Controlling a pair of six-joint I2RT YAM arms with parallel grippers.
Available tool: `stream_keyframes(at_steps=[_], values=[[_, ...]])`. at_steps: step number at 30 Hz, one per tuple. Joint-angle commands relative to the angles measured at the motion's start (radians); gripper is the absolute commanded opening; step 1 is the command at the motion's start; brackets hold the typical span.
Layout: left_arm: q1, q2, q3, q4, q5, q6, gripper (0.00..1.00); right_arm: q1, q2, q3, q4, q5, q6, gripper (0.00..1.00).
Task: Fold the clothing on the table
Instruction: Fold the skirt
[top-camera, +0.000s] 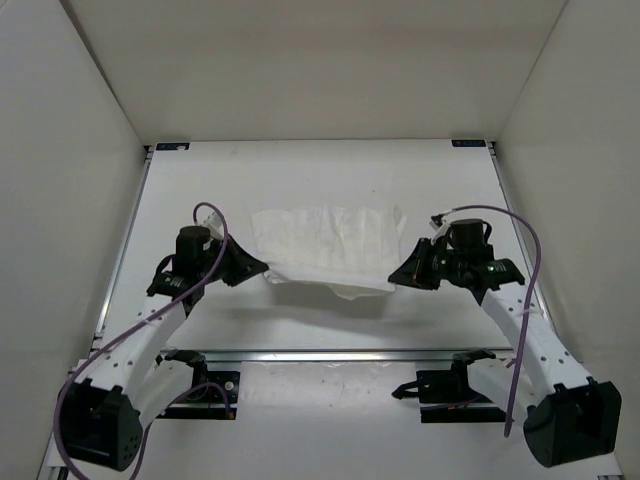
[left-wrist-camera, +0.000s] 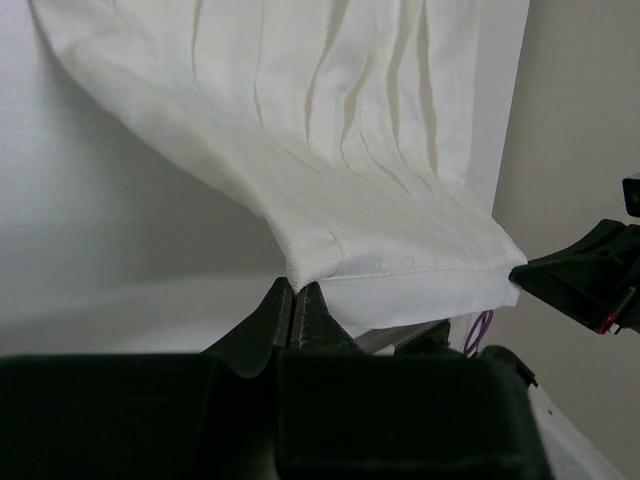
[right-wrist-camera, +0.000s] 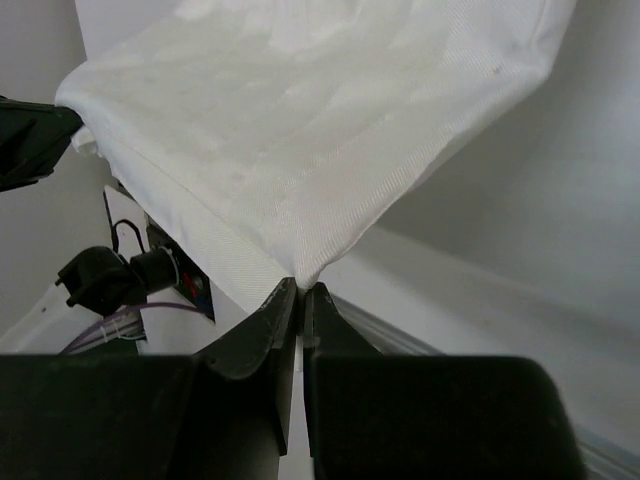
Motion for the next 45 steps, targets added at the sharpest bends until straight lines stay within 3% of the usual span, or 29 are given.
stream_keyframes(at_steps=[1, 5, 8, 13, 18, 19, 20, 21, 22, 24, 25, 26, 31, 34, 38, 45], values=[[0.006, -0.123, -0.054, -0.092, -0.108, -0.003, 0.0, -0.001, -0.125, -0.057, -0.122, 0.083, 0.017, 0.0], [0.036, -0.214, -0.062, -0.13, -0.119, -0.012, 0.0, -0.044, -0.187, -0.052, -0.176, 0.045, 0.011, 0.0], [0.043, -0.136, -0.027, -0.088, -0.119, -0.006, 0.0, -0.116, -0.103, -0.008, -0.158, 0.014, -0.03, 0.0], [0.067, 0.228, 0.129, 0.064, -0.07, 0.005, 0.0, -0.18, 0.166, 0.138, -0.052, -0.032, -0.033, 0.0], [0.112, 0.581, 0.353, 0.144, -0.098, 0.019, 0.0, -0.162, 0.643, 0.429, 0.106, -0.024, -0.018, 0.0], [0.125, 0.663, 0.414, 0.155, -0.093, 0.019, 0.04, -0.161, 0.701, 0.536, 0.136, -0.027, -0.021, 0.0], [0.135, 0.724, 0.468, 0.176, -0.079, 0.016, 0.24, -0.155, 0.815, 0.639, 0.173, -0.048, -0.036, 0.05], [0.142, 0.754, 0.487, 0.183, -0.073, 0.007, 0.36, -0.153, 0.909, 0.693, 0.181, -0.042, -0.05, 0.14], [0.152, 0.795, 0.519, 0.221, -0.044, 0.001, 0.39, -0.135, 0.963, 0.777, 0.187, -0.003, -0.049, 0.28], [0.164, 0.83, 0.556, 0.239, -0.021, -0.01, 0.46, -0.133, 1.023, 0.9, 0.17, 0.025, -0.067, 0.41], [0.173, 0.852, 0.583, 0.244, -0.01, -0.004, 0.56, -0.135, 1.031, 0.913, 0.169, 0.039, -0.064, 0.47], [0.178, 0.849, 0.591, 0.245, 0.017, -0.006, 0.58, -0.127, 1.034, 0.914, 0.169, 0.037, -0.067, 0.5], [0.17, 0.74, 0.48, 0.273, 0.03, 0.008, 0.56, -0.144, 0.924, 0.746, 0.259, 0.021, -0.121, 0.58], [0.118, 0.709, 0.446, 0.295, 0.011, 0.043, 0.53, -0.182, 0.887, 0.6, 0.377, -0.027, -0.166, 0.49], [0.054, 0.79, 0.484, 0.295, 0.008, 0.082, 0.53, -0.187, 1.017, 0.708, 0.358, -0.145, -0.281, 0.48], [0.021, 0.842, 0.463, 0.236, -0.067, 0.103, 0.53, -0.173, 1.081, 0.778, 0.212, 0.011, -0.286, 0.57]])
